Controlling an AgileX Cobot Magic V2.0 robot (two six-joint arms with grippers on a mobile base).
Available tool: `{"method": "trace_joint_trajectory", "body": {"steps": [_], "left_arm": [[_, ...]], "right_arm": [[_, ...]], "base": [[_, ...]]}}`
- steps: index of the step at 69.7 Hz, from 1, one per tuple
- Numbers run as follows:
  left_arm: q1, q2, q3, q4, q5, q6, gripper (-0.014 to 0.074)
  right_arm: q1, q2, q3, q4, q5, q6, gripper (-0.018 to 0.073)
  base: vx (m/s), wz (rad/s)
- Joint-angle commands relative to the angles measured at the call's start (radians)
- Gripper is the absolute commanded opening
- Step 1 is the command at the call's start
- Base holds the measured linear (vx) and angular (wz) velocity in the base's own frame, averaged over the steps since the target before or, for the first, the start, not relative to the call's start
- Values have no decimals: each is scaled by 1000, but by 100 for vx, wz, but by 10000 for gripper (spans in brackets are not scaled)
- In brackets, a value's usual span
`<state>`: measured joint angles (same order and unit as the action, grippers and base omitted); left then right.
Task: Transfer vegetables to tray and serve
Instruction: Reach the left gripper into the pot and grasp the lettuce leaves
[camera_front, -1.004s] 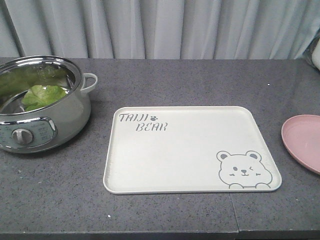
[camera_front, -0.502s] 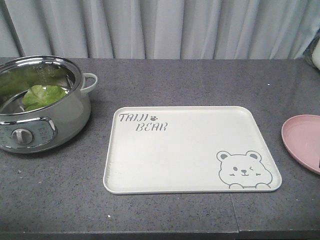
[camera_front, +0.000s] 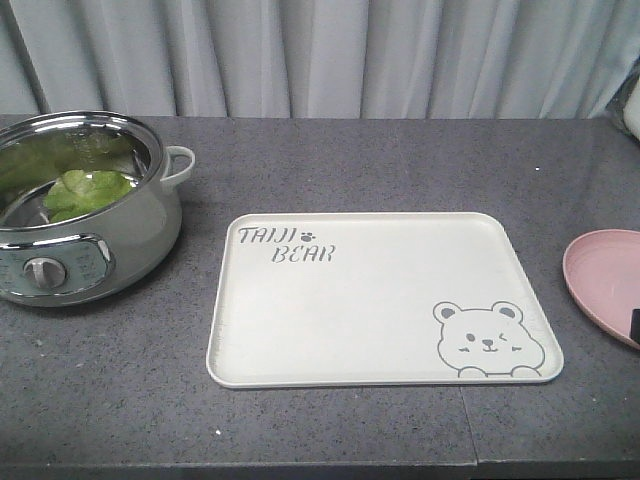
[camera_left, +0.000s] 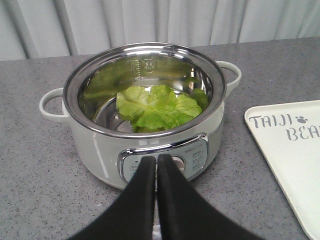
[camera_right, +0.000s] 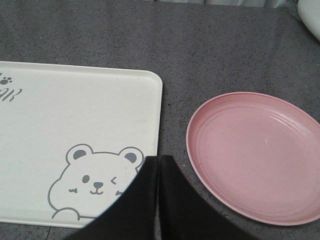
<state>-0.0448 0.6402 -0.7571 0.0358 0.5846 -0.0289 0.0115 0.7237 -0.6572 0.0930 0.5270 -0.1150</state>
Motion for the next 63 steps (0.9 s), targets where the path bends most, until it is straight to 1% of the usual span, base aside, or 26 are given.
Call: {"method": "trace_joint_trajectory", "body": {"steps": [1, 5, 7, 13, 14, 18, 23, 26, 31, 36, 40, 45, 52, 57, 63], "left_arm": [[4, 11, -34, 12, -65, -16, 33], [4, 11, -34, 51, -47, -21, 109], [4, 11, -34, 70, -39, -21, 153], [4, 11, -34, 117, -35, -21, 320], [4, 11, -34, 120, -35, -21, 356], [4, 11, -34, 124, -35, -21, 447], [4, 11, -34, 124, -35, -21, 526], [4, 11, -34, 124, -34, -21, 559], [4, 11, -34, 123, -34, -21, 582], [4, 11, -34, 123, -35, -21, 580], [4, 11, -34, 123, -35, -21, 575], [4, 12, -34, 85, -35, -28, 569], [4, 42, -46, 70, -47, -28, 566], [4, 107, -96, 70, 10, -28, 566], [4, 235, -193, 70, 121, -28, 567]], "right_arm": [[-3, 3, -33, -8, -64, 13, 64], [-3, 3, -33, -10, -56, 18, 144], [-3, 3, -33, -10, -55, 17, 202], [-3, 3, -33, -14, -52, 2, 375], [-3, 3, -33, -14, -50, -3, 403], [-3, 3, -33, -14, -43, -25, 524], [-3, 3, -33, -4, -42, -24, 612], [-3, 3, -33, -1, -40, -24, 657], [-3, 3, -33, -1, -41, -23, 681], [-3, 3, -33, -1, -41, -23, 677], [-3, 3, -33, -1, -41, -23, 668], [-3, 3, -33, -1, -41, -23, 651], [-3, 3, -33, -1, -41, -20, 618], [-3, 3, -33, -1, -41, -20, 589], [-3, 3, -33, -1, -40, -20, 554]], "base": [[0, 0], [0, 0], [0, 0], [0, 0], [0, 0], [0, 0], [0, 0], [0, 0], [0, 0], [0, 0], [0, 0], [0, 0], [0, 0], [0, 0], [0, 0]]}}
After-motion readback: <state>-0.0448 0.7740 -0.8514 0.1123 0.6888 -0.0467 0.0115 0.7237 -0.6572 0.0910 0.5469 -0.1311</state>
